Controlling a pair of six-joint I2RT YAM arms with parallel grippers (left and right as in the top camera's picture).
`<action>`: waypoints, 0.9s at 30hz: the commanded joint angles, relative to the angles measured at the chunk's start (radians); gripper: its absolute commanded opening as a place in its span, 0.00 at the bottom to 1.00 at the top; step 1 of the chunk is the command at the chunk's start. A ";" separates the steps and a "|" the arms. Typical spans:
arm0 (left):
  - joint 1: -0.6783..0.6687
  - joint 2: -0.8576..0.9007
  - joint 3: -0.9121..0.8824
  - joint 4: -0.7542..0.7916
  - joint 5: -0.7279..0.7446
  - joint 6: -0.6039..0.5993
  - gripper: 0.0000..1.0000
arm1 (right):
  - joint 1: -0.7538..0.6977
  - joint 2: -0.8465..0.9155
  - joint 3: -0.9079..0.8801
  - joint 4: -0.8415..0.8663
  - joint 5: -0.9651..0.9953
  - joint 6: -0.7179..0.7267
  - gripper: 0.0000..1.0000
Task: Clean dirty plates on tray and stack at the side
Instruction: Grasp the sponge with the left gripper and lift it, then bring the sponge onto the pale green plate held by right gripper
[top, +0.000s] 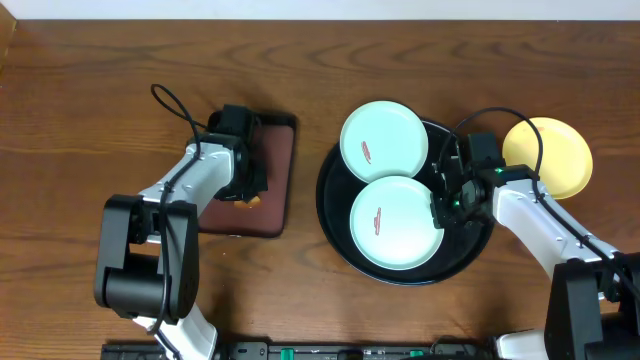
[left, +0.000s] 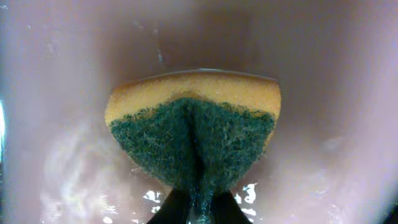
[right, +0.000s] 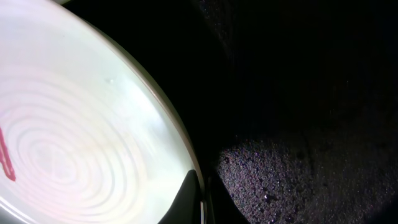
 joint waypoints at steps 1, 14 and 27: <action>0.002 -0.023 0.026 -0.094 0.008 0.013 0.07 | 0.012 0.007 -0.003 0.007 0.006 0.014 0.01; -0.178 -0.270 0.099 -0.193 0.246 -0.095 0.07 | 0.012 0.008 -0.005 0.043 0.064 0.174 0.01; -0.510 -0.154 0.095 0.123 0.243 -0.335 0.08 | 0.028 0.008 -0.010 0.028 0.066 0.144 0.01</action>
